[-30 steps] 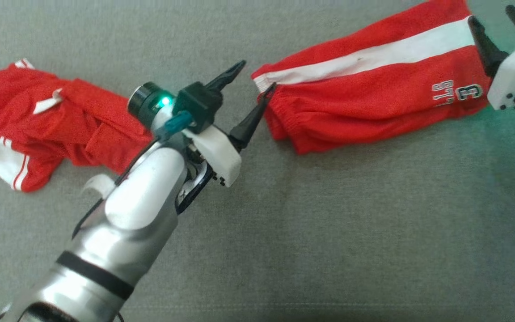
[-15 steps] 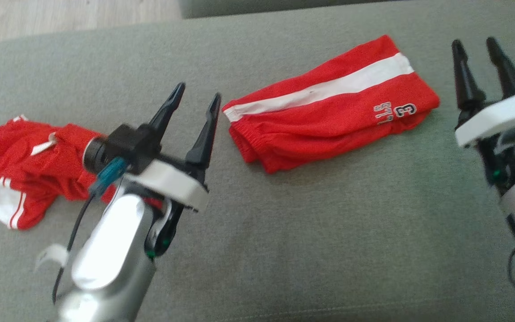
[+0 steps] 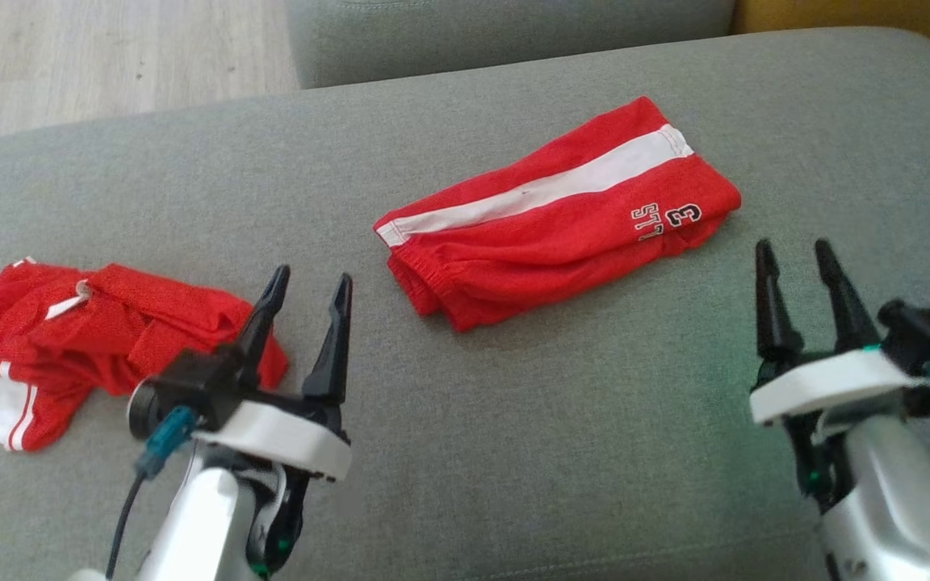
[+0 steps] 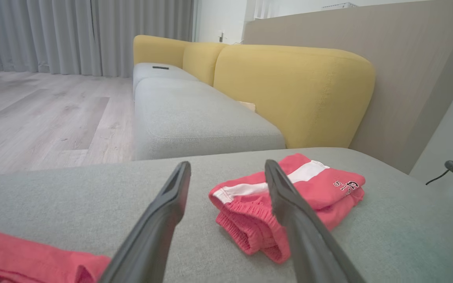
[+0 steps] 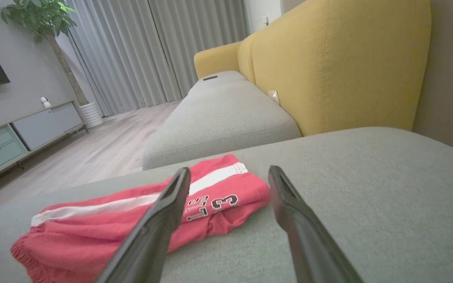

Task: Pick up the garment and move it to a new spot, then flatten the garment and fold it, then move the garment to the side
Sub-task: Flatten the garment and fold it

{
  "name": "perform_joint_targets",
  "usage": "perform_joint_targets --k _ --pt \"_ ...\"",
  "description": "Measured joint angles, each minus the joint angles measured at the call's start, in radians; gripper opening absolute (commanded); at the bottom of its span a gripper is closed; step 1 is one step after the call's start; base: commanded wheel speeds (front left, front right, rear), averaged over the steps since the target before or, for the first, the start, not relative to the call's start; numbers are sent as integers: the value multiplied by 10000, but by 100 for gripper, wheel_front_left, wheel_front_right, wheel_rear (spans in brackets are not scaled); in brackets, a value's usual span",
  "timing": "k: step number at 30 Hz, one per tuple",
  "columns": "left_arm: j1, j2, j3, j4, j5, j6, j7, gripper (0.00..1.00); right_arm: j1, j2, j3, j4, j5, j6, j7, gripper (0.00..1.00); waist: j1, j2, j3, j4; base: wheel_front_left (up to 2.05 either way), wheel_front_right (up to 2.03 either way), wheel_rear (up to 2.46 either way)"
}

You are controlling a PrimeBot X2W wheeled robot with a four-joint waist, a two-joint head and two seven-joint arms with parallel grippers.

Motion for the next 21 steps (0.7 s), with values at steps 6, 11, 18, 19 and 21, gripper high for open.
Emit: perform_joint_targets --k 6,11,18,19,21 --pt "340 -167 453 -4 224 -180 0 100 564 468 -439 -562 -644 0 148 100 1 0 -41 -23 0 0 0" --pt "337 -199 510 -10 339 -357 0 100 604 510 -738 -932 -859 0 497 100 1 0 75 76 0 0 0" --pt "106 -247 495 17 397 -535 0 100 167 825 -1632 -512 -401 0 1375 100 2 0 579 379 0 0 0" --pt "24 -255 491 27 414 -546 0 100 -38 865 -1781 -364 -293 0 1572 100 2 0 674 443 0 0 0" --pt "-157 -259 483 38 491 -616 0 100 -467 899 -2113 -69 -240 0 1870 100 3 0 863 588 0 0 0"
